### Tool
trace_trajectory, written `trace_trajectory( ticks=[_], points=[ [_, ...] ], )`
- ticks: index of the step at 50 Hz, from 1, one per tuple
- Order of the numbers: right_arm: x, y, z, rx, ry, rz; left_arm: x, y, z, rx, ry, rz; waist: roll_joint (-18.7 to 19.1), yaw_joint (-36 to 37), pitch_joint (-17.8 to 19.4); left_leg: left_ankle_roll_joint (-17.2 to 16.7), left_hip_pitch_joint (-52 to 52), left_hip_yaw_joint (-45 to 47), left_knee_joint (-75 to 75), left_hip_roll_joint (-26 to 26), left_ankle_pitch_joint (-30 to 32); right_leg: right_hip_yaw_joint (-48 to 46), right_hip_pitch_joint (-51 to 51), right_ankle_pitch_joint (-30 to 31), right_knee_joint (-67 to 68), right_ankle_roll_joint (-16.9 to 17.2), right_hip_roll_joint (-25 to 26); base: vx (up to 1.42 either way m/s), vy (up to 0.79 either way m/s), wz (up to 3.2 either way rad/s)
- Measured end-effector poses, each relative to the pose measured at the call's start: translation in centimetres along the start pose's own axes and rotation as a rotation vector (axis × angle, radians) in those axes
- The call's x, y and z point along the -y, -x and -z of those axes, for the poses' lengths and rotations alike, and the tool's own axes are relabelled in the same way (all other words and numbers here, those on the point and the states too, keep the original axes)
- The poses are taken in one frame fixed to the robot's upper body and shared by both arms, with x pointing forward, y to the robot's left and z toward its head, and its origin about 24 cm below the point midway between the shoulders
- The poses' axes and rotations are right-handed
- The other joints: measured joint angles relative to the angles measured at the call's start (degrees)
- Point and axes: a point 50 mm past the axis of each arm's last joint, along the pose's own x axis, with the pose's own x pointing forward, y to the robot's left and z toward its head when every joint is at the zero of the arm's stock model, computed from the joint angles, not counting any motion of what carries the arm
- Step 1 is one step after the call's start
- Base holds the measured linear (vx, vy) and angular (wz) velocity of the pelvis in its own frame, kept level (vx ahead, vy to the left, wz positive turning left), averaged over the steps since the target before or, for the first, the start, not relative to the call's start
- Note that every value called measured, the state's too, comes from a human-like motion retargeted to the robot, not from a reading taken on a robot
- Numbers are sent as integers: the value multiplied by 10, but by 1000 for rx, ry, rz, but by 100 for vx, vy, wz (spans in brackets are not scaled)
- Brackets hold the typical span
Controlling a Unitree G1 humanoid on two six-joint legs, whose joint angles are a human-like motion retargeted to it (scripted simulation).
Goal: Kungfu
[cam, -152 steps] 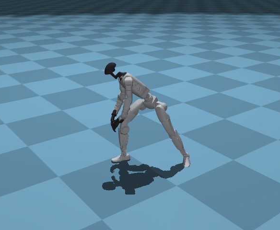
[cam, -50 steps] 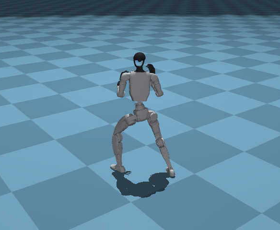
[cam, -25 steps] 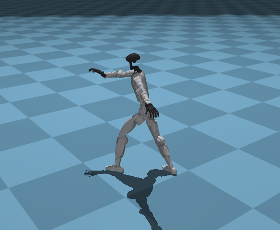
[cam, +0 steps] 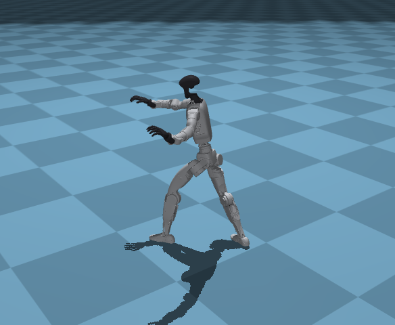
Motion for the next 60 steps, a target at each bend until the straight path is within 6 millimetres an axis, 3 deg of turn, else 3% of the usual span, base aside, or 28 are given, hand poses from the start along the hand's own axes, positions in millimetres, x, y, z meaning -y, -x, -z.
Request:
trace_trajectory(
  ticks=[4,7,11,15,18,22,25,30,35,37,40,45,48,50,53,55,56,57,60],
  points=[
    [3,-11,-29,144,-61,9,-4,-35,-93,368,162,-59,3,-19,-3,-2,-8,8,20,15,-21,7,-8,8,-1,3,-5,4,0,-55],
    [2,-18,-59,277,-85,23,-2,-42,-167,613,312,-63,6,-38,-8,-1,-10,11,32,23,-36,13,-14,18,-2,6,-12,8,3,-62],
    [-1,-23,-107,476,-69,39,11,-26,-258,941,454,36,12,-57,-11,4,-8,16,46,36,-53,24,-24,36,-4,10,-27,5,5,-82],
    [3,-25,-158,676,-20,78,33,-2,-305,1171,355,241,24,-87,-8,10,-1,23,54,51,-69,41,-41,59,-3,17,-48,2,9,-106],
    [10,-26,-177,675,-59,163,48,1,-310,1157,272,340,32,-103,0,10,9,38,57,70,-82,66,-62,76,-1,19,-64,-3,11,-131],
    [-2,-10,-201,762,-279,102,39,13,-315,1250,373,310,36,-109,8,15,25,63,57,90,-98,92,-93,98,-5,18,-90,-6,9,-138],
    [0,-7,-200,789,-226,96,35,23,-312,1287,477,311,46,-115,11,20,37,86,55,106,-110,102,-119,109,-7,8,-103,-10,10,-133],
    [-1,1,-208,827,-218,95,41,26,-299,1230,499,417,66,-136,18,16,71,132,42,145,-115,129,-165,136,-4,-19,-111,-15,-2,-133],
    [7,9,-218,904,-262,154,53,29,-284,1128,639,548,101,-163,12,10,91,170,19,205,-95,8,-185,154,21,-66,-136,-23,-16,-124],
    [2,11,-218,906,-240,111,53,31,-283,1129,655,585,110,-175,11,9,105,188,7,221,-83,-10,-194,165,33,-68,-141,-22,-26,-88],
    [-4,15,-217,912,-191,55,53,36,-283,1156,619,603,116,-194,15,4,132,204,-16,233,-60,2,-219,193,57,-42,-148,-24,-39,-78],
    [-20,31,-212,871,-203,6,63,63,-289,1232,528,658,141,-224,38,-29,188,155,-80,256,12,45,-299,145,188,-37,-133,-30,-58,-91],
    [-40,57,-206,841,-302,-17,80,93,-292,1279,491,744,144,-252,43,-45,224,139,-122,271,64,43,-352,93,281,-47,-133,-27,-72,-73],
    [-62,84,-198,793,-388,-62,100,125,-292,1306,471,841,143,-281,41,-61,241,130,-153,280,96,39,-381,51,335,-58,-134,-25,-89,-20],
    [-115,149,-187,679,-515,-202,148,201,-285,1288,482,1053,148,-340,34,-45,249,125,-199,280,113,26,-419,21,402,-60,-145,-27,-77,26],
    [-148,200,-187,654,-548,-315,182,265,-276,1181,510,1189,152,-385,41,-27,263,181,-228,284,108,25,-441,7,431,-67,-150,-43,-46,5],
    [-159,216,-185,666,-521,-369,192,291,-274,1123,530,1221,154,-406,55,-28,272,215,-241,287,115,28,-454,-2,445,-74,-151,-54,-24,-18],
    [-167,232,-183,676,-497,-429,197,316,-274,1078,553,1255,157,-426,69,-30,278,236,-250,289,121,30,-465,-12,458,-81,-151,-53,-11,-27],
    [-182,267,-177,646,-433,-583,194,363,-286,997,617,1328,180,-477,113,-26,267,220,-247,301,134,30,-485,-34,478,-106,-143,-31,-6,-26]
  ],
)
